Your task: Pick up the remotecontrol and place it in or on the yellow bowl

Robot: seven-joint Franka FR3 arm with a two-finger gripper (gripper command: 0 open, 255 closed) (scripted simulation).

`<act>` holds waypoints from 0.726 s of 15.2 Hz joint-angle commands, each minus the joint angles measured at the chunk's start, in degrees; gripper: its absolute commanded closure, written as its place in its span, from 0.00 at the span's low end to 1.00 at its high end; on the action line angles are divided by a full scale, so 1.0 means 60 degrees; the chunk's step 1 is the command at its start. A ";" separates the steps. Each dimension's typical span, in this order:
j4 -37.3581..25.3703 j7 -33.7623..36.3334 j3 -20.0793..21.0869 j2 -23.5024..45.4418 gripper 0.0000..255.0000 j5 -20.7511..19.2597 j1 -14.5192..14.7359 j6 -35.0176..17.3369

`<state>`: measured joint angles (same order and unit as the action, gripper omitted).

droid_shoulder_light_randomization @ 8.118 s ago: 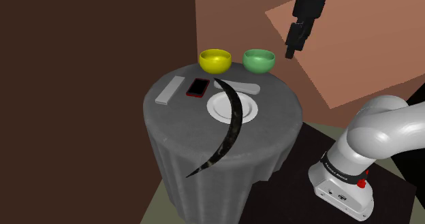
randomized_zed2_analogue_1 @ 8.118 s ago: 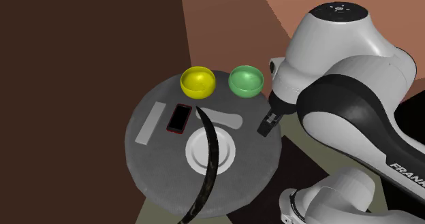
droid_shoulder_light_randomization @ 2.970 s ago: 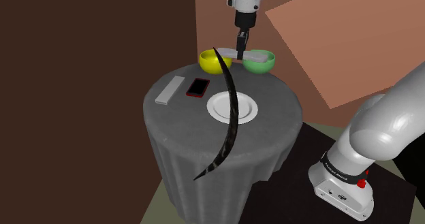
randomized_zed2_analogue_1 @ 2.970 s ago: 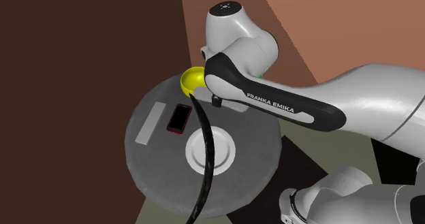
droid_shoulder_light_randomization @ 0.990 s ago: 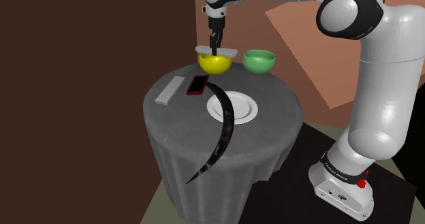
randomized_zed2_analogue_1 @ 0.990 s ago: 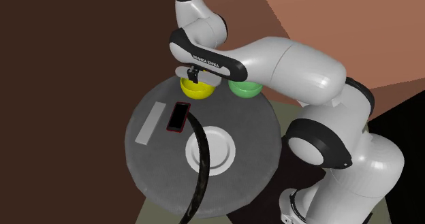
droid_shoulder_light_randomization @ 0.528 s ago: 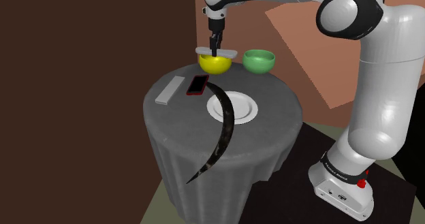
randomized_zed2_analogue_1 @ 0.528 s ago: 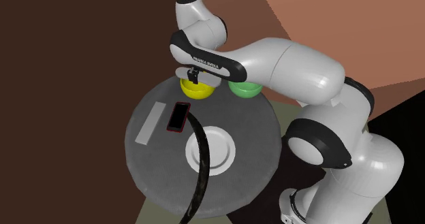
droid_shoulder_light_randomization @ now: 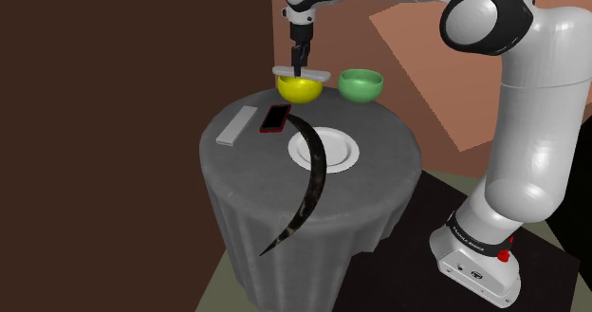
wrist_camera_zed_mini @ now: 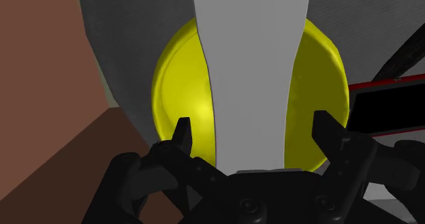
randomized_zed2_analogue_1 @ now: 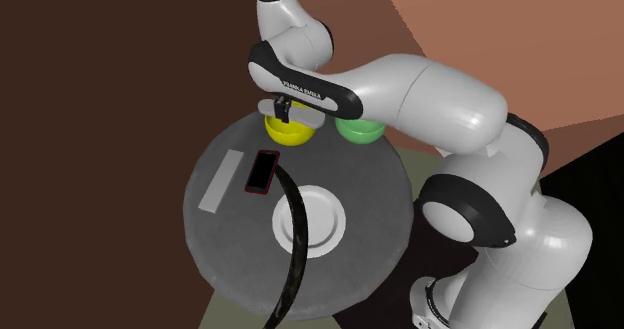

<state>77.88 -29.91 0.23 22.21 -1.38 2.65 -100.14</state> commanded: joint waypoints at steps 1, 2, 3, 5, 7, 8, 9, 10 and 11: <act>-0.0522 -0.0006 0.0001 0.0027 0.00 0.0000 0.0005 0.0496; -0.0927 -0.0008 0.0002 0.0083 0.00 0.0001 0.0010 0.0847; -0.1273 -0.0010 0.0003 0.0142 0.00 0.0001 0.0014 0.1133; -0.1269 -0.0010 0.0004 0.0140 0.00 0.0001 0.0014 0.1131; -0.1273 -0.0010 0.0003 0.0142 0.00 0.0001 0.0014 0.1133; -0.1273 -0.0010 0.0003 0.0143 0.00 0.0001 0.0014 0.1133; -0.1273 -0.0010 0.0003 0.0143 0.00 0.0001 0.0014 0.1133; -0.1273 -0.0010 0.0003 0.0143 0.00 0.0001 0.0014 0.1133; -0.1273 -0.0010 0.0003 0.0143 0.00 0.0001 0.0014 0.1133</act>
